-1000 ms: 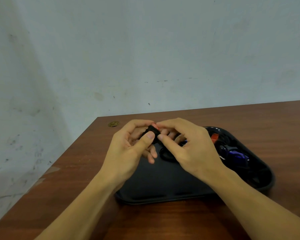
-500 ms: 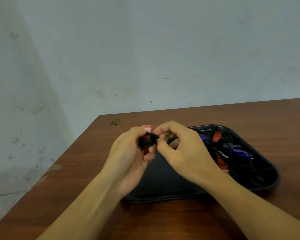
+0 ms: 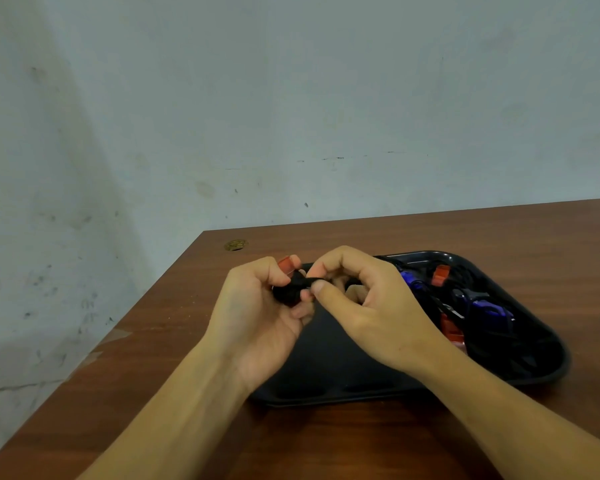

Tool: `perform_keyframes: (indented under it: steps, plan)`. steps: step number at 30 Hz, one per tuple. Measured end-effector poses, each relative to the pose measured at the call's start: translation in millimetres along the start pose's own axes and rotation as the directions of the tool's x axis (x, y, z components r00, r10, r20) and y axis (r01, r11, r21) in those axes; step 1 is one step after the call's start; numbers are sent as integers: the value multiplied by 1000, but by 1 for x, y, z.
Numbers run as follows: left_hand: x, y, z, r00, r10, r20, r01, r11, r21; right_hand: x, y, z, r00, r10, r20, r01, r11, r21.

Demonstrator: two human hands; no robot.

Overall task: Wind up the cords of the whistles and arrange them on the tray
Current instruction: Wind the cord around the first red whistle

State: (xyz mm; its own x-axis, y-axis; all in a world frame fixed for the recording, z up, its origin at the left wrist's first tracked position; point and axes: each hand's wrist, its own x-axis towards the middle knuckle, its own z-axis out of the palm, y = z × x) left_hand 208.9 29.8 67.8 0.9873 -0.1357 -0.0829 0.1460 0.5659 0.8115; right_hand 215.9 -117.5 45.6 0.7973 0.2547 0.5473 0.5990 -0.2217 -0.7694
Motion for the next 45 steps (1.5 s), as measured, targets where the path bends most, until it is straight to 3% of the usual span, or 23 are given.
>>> perform_keyframes:
  steps: [4,7,9,11,14,16,18,19,22,26,29,33,35,39,42,45]
  plan:
    - [1,-1,2,1000,25,3,-25,1000,-4,2,-1,-3,999,10,-42,-13,997,-77]
    - [0,-2,3,994,106,36,-109,991,84,6,-6,-4,979,205,3,-203,964,172]
    - [-2,-4,6,980,190,55,-197,965,175,9,-7,-6,938,344,44,-328,841,429]
    - [-3,-8,8,955,285,82,-296,924,242,11,-10,-9,907,418,47,-352,694,628]
    - [1,-9,4,905,410,117,-424,833,356,9,-15,-13,899,427,100,-349,558,753]
    - [4,-9,-4,837,511,194,-528,661,533,7,-19,-13,895,421,149,-368,508,779]
    - [5,-8,-9,751,580,316,-599,397,695,7,-19,-11,894,427,134,-363,517,775]
    - [5,-8,-10,721,596,354,-616,316,722,7,-19,-10,898,427,109,-347,532,772]
    - [2,-10,-8,674,608,420,-662,244,709,8,-18,-8,921,388,30,-291,638,713]
    - [0,-8,-9,674,523,521,-669,134,731,6,-15,-7,981,174,-82,-123,894,432]
    - [1,-5,-12,664,445,601,-665,-16,747,6,-14,-6,993,48,-112,-12,954,300]
    - [0,-4,-12,639,405,654,-655,-159,739,6,-12,-9,994,1,-110,19,984,177]
    - [-1,-4,-12,644,423,637,-656,-123,745,6,-11,-12,995,-2,-105,20,985,170]
    - [-1,-5,-9,676,473,565,-690,135,711,9,-8,-20,993,22,-119,9,966,258]
    - [4,-5,-10,676,522,519,-703,249,666,10,-5,-22,988,78,-136,-25,933,358]
    - [6,-5,-11,717,540,441,-682,411,605,11,-6,-22,978,190,-83,-108,808,580]
